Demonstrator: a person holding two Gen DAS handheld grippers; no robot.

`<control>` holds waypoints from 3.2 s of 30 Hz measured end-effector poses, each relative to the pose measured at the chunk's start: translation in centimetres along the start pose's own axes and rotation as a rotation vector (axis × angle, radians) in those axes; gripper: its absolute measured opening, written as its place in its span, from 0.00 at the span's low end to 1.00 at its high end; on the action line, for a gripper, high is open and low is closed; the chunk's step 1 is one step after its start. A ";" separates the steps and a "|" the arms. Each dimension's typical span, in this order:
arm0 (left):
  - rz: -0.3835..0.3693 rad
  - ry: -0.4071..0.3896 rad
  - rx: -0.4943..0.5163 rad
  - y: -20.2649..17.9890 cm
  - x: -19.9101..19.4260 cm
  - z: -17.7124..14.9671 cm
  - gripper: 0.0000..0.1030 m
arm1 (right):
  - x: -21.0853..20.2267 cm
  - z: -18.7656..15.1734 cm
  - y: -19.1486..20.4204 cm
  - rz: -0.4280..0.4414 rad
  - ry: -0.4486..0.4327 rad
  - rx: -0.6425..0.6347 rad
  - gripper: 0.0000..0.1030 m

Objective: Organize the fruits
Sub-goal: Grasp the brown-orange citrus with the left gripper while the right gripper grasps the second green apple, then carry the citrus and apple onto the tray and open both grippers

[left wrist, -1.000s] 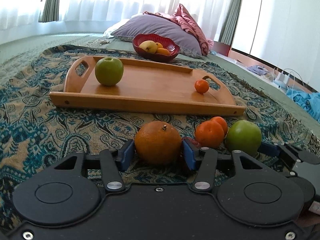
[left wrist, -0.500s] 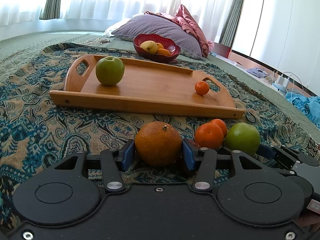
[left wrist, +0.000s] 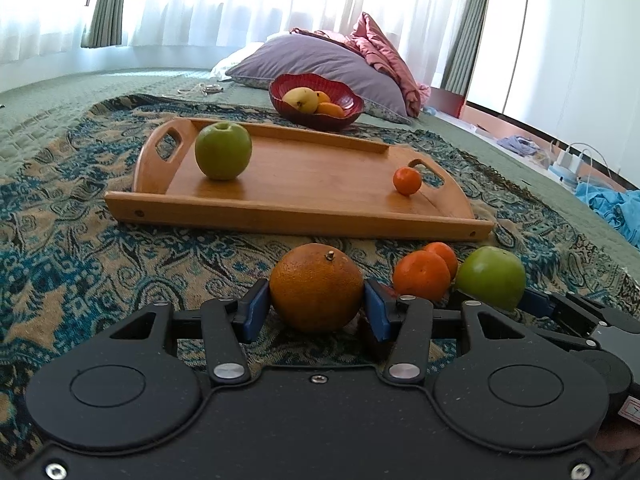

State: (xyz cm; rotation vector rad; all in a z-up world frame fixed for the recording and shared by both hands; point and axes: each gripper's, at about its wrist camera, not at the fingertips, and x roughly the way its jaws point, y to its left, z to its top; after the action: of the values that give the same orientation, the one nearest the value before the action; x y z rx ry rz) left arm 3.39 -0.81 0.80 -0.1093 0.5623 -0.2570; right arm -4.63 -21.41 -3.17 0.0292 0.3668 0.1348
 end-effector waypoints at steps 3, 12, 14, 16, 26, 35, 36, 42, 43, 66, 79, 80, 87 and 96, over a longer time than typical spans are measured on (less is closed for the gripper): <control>0.002 -0.004 -0.012 0.2 0.0 0.3 0.47 | -0.2 -0.1 0.2 -0.011 -0.015 0.003 0.56; 0.007 -0.044 0.005 0.1 0.2 2.2 0.47 | -0.3 1.2 0.3 -0.012 -0.057 0.009 0.56; 0.010 -0.055 0.014 0.0 0.4 2.9 0.47 | -0.1 1.9 0.2 -0.010 -0.066 0.015 0.56; 0.011 -0.066 0.020 0.0 0.6 3.7 0.47 | 0.1 2.6 0.2 -0.012 -0.072 0.016 0.56; 0.024 -0.088 0.021 1.4 2.7 9.2 0.47 | 3.1 6.8 0.0 0.000 -0.057 0.015 0.56; 0.040 -0.079 0.003 4.2 6.3 14.6 0.47 | 8.4 12.1 -1.6 0.017 0.009 0.027 0.56; 0.045 -0.074 0.002 4.6 6.8 15.0 0.47 | 9.1 12.5 -1.8 0.013 0.020 0.025 0.56; 0.043 -0.001 -0.053 7.0 10.6 17.2 0.47 | 13.6 14.1 -3.2 -0.014 0.096 0.058 0.56; 0.043 0.015 -0.059 7.3 11.2 17.3 0.47 | 14.2 14.2 -3.4 -0.017 0.101 0.062 0.56; 0.142 0.207 -0.068 9.3 20.0 18.4 0.46 | 21.3 14.4 -4.6 -0.009 0.315 0.105 0.56; 0.157 0.216 -0.082 10.0 20.5 18.0 0.46 | 22.0 14.0 -4.6 -0.003 0.342 0.110 0.56; 0.158 0.215 -0.082 10.0 20.5 18.0 0.46 | 22.0 14.0 -4.6 -0.002 0.341 0.111 0.56; 0.159 0.214 -0.076 10.0 20.6 18.0 0.47 | 21.9 14.0 -4.7 -0.002 0.340 0.121 0.56; 0.172 0.180 -0.061 9.7 19.1 18.0 0.75 | 21.0 14.1 -4.6 0.007 0.316 0.135 0.72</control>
State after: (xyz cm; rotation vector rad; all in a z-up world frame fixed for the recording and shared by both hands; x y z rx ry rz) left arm 30.70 4.00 4.52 -0.0968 0.7546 -0.0824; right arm 20.45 -23.15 2.23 0.1433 0.6912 0.1214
